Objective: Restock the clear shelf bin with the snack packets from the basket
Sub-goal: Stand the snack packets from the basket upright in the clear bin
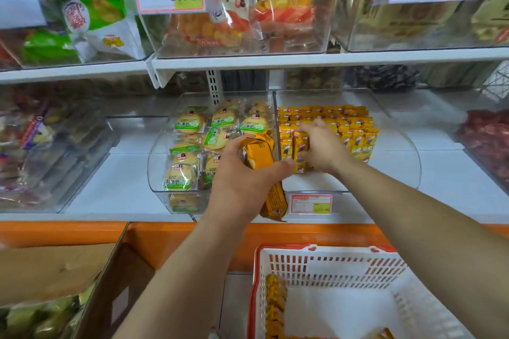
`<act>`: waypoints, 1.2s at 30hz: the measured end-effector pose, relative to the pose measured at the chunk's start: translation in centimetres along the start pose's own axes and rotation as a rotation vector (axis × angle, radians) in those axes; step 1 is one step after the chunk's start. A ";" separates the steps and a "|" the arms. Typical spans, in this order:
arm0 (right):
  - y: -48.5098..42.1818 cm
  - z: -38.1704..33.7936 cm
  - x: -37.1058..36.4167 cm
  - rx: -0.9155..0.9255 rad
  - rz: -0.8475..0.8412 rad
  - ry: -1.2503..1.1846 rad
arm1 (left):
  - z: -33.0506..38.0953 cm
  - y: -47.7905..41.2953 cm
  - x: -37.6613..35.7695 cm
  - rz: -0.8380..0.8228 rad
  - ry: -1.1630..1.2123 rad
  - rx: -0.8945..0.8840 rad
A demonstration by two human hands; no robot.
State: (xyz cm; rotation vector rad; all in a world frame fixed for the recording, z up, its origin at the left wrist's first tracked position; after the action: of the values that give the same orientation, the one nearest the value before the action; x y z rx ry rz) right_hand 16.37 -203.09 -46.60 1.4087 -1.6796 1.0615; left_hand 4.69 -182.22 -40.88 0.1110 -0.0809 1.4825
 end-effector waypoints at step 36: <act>20.5 1.4 7.2 -0.240 -0.107 -1.305 | -0.1 3.4 -11.4 -0.273 0.209 0.094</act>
State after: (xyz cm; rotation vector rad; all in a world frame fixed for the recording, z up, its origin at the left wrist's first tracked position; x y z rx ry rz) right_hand -5.04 -205.82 -43.95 2.1519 -2.3746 -0.3098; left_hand 0.32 -193.22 -42.25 0.0403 0.1679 1.2179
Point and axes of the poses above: each hand's wrist, its own y-axis away from the middle knuckle, its own x-axis out of the back of the hand, z = x × y, the point moved 9 cm from there along -y, towards the middle knuckle, and after that the axes turned 1 degree about -y, right-handed, at the moved point
